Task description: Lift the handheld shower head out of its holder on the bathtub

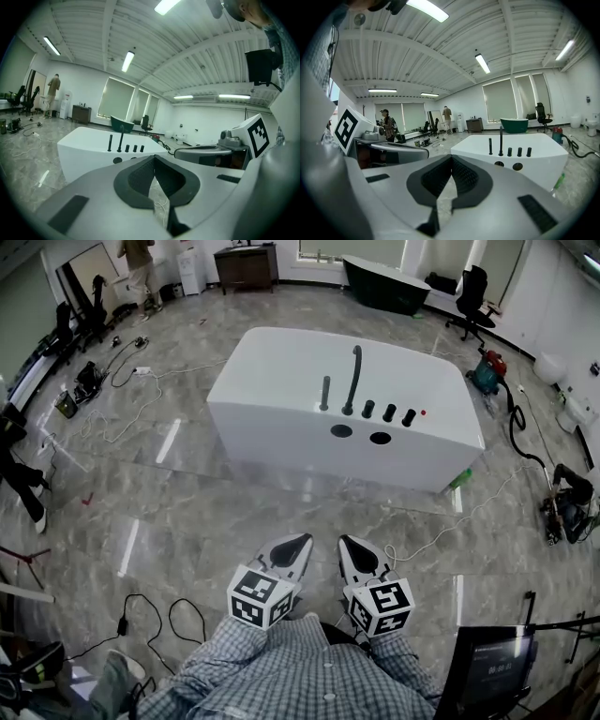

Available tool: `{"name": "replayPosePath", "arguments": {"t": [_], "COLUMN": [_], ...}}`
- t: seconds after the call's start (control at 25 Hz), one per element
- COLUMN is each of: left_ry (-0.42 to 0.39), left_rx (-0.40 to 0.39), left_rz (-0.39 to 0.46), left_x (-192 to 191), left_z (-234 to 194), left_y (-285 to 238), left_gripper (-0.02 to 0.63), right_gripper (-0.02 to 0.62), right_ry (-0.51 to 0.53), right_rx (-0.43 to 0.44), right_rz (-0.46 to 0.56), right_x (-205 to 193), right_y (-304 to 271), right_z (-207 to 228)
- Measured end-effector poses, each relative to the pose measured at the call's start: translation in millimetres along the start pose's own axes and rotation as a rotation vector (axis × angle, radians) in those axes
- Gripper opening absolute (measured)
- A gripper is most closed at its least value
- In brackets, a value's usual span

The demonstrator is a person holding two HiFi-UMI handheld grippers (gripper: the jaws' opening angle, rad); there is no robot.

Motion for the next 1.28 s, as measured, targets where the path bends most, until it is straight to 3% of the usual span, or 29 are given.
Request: {"name": "replayPosePath", "arguments": {"t": [0.44, 0.8, 1.04, 1.28], "left_ry": [-0.008, -0.016, -0.015, -0.012], "left_rx": [0.017, 0.014, 0.003, 0.018], "left_rz": [0.006, -0.006, -0.007, -0.011], "left_x": [-10, -6, 3, 21], "left_z": [19, 1, -26, -80], "left_y": [-3, -37, -61, -89], "left_gripper": [0.003, 0.003, 0.003, 0.003], "right_gripper": [0.014, 0.015, 0.015, 0.015], "right_ry": [-0.013, -0.032, -0.032, -0.041], "right_rx": [-0.016, -0.045, -0.058, -0.059], "right_rz": [0.019, 0.026, 0.025, 0.013], "right_x": [-7, -6, 1, 11], "right_y": [22, 2, -33, -91], "right_z": [15, 43, 57, 68]}}
Point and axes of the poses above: the fingertips, and each gripper's own axes: y backward along the fingers, z to its right, x out of its top, the point moved 9 cm from there along y, backward along the fingers, and after that the axes turned 11 degrees about z, right-handed, at the moved point
